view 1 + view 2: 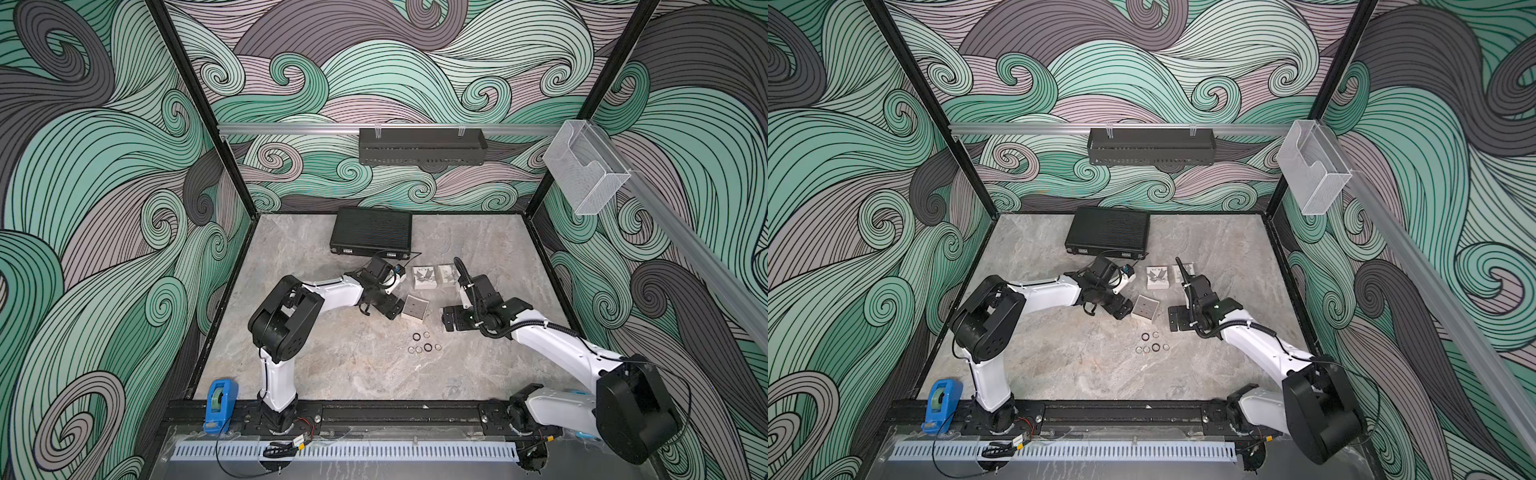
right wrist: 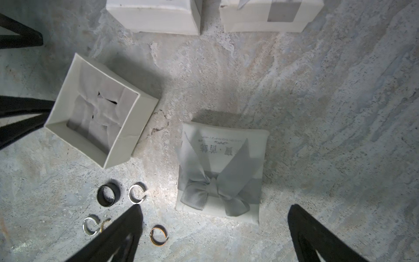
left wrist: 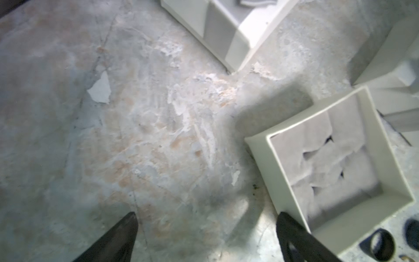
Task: Take the rings out of the lift-off lid box
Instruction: Adjust the jewelry box at the center of the board, then pick up the lid from the center of the board.
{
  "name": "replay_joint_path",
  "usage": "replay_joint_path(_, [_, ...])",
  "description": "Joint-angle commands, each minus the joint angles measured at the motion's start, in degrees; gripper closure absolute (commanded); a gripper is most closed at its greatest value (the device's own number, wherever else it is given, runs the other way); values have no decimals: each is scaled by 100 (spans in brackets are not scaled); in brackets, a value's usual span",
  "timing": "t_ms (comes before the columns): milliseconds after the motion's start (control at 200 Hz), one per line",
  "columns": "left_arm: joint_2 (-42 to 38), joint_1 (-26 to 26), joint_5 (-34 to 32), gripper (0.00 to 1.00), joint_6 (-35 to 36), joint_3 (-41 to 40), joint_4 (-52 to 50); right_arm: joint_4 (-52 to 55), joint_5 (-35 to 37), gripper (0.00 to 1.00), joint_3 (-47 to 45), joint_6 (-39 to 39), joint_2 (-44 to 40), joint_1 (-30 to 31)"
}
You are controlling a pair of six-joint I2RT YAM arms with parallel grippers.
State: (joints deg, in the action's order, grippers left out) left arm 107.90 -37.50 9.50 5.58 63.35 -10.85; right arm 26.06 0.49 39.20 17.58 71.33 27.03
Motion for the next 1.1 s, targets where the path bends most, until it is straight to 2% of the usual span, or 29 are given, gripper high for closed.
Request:
replay_joint_path(0, [37,-164,113,4,-114,125,-163,-40,70,0,146,71,80,-9])
replay_joint_path(416, [-245,-285,-379,4,-23,-45,-448,-40,329,1,385,268,655,2])
replay_joint_path(611, [-874,-259,-794,4,-92,-527,-310,-115,488,7,478,276,977,91])
replay_joint_path(841, [-1843,-214,-848,3,-75,-1251,70,-171,640,11,654,284,1424,244])
replay_joint_path(1091, [-2318,-188,-972,3,-31,-1566,51,-169,810,18,773,252,1707,364])
